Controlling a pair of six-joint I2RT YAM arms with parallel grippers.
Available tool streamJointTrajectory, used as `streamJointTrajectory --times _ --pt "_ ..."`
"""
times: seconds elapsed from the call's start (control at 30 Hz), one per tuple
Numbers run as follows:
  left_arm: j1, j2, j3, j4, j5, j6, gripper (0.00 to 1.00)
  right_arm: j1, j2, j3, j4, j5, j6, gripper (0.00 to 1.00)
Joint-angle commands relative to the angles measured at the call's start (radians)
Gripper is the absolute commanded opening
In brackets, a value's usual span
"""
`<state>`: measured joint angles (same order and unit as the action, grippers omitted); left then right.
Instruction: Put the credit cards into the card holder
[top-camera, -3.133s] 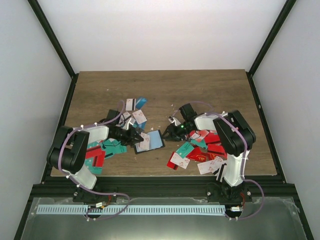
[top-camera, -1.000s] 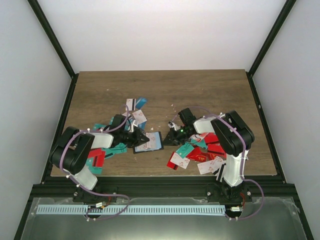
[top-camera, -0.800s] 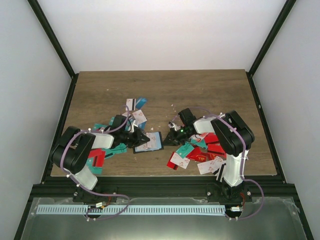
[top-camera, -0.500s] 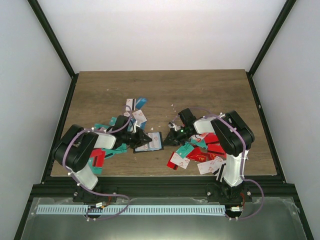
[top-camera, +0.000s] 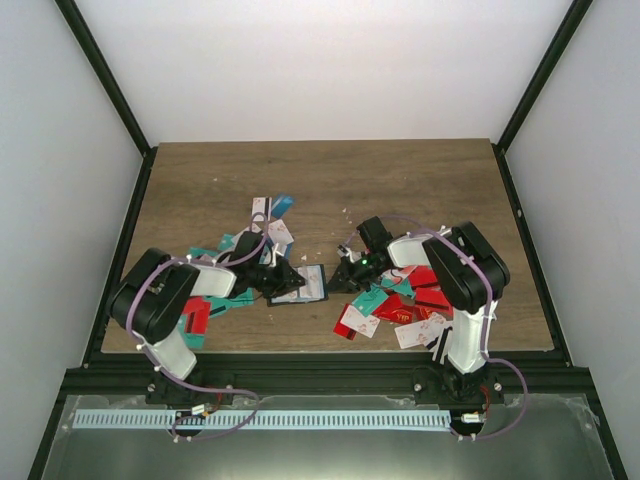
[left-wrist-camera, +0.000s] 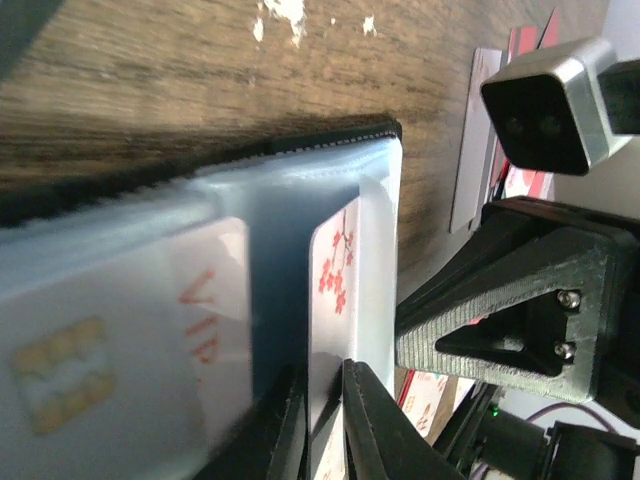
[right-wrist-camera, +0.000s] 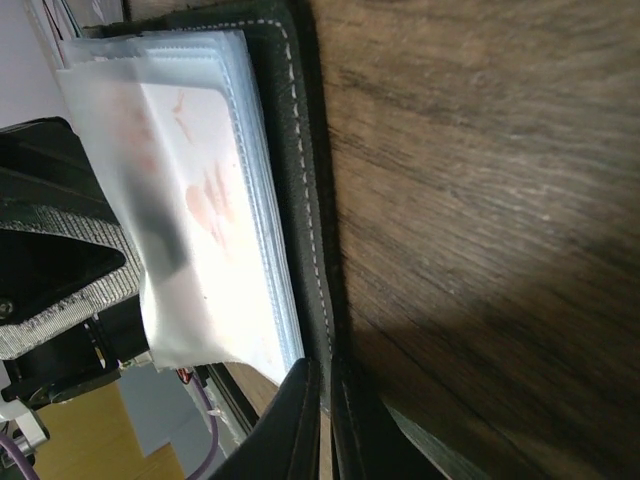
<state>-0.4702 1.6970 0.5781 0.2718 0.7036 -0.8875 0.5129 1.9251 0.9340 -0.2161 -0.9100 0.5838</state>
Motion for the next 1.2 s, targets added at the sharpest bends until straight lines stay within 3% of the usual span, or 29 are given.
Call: streamJointTrajectory --times 0.0,0.37,0.6,0.73,0.9,1.17 --pt "-0.018 -0.037 0.031 -0.119 -0.018 0.039 0.14 0.011 -0.04 0.018 -0.016 0.007 -0.009 0.07" --pt "-0.018 -0.112 0.098 -0.34 -0.023 0.128 0.34 0.009 -0.067 0.038 -0.029 0.039 -0.014 0.08" --pt "-0.017 -0.184 0.159 -0.48 -0.026 0.199 0.53 0.009 -0.082 0.049 -0.029 0.062 -0.018 0.1" --pt "-0.017 -0.241 0.204 -0.592 -0.06 0.258 0.61 0.009 -0.097 0.054 -0.022 0.071 -0.018 0.16" --pt "-0.018 -0.313 0.249 -0.714 -0.111 0.32 0.67 0.009 -0.147 0.058 -0.042 0.096 -0.031 0.25" --pt "-0.018 -0.397 0.262 -0.861 -0.202 0.399 0.67 0.008 -0.271 0.063 -0.175 0.182 -0.084 0.34"
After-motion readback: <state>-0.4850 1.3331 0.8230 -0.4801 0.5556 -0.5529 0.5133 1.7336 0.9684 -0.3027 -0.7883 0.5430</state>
